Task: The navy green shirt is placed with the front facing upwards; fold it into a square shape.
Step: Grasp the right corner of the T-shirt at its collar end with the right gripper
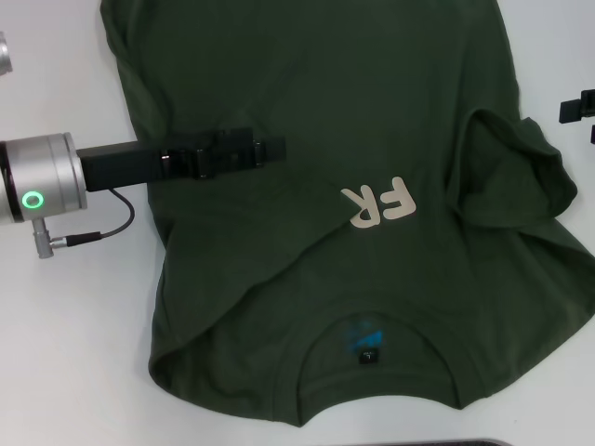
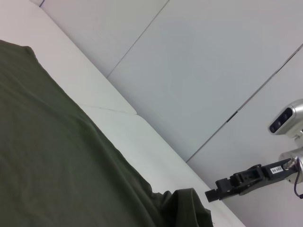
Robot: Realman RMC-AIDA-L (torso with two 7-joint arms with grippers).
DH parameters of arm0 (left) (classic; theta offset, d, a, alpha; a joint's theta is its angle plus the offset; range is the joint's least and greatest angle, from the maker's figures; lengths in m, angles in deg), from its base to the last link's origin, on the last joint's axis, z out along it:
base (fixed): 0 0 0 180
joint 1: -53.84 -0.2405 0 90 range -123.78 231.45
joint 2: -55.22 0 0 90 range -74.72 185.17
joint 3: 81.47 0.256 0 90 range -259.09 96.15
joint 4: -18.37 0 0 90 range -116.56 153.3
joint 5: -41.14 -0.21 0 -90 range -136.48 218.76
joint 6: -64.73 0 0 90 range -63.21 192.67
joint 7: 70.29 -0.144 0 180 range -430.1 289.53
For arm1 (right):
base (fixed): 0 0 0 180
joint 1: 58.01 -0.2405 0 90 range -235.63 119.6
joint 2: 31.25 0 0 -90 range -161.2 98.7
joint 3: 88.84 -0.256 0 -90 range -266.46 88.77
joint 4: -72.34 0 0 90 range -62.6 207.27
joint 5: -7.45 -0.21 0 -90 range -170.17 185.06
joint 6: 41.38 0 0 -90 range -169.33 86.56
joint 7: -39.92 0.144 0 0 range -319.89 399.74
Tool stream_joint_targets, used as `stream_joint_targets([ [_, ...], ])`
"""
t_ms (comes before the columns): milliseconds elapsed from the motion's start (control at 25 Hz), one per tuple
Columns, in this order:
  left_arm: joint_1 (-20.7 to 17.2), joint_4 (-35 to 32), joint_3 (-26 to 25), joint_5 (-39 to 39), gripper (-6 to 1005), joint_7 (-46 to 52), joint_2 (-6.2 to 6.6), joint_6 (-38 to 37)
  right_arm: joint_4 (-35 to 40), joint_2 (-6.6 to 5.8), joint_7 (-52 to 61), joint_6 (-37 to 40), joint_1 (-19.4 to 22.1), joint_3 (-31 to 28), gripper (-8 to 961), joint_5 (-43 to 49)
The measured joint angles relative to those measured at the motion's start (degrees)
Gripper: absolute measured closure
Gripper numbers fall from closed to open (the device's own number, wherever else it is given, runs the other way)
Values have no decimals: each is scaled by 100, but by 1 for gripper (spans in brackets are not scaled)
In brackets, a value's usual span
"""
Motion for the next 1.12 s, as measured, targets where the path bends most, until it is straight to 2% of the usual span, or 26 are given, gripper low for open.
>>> stream_joint_targets([
  [280, 7, 4, 1, -2, 114, -23, -1, 13, 10, -52, -220, 52, 20, 70, 162, 110],
  [480, -3, 4, 1, -2, 115, -49, 0, 4, 181, -53, -182, 223, -95, 290, 163, 618],
  [760, -15, 4, 1, -1, 114, -52, -8, -48, 107, -21, 331, 143, -236, 329, 167, 694],
  [1120, 7, -22, 1, -2, 115, -53, 11, -94, -146, -10, 991, 139, -343, 258, 218, 654],
])
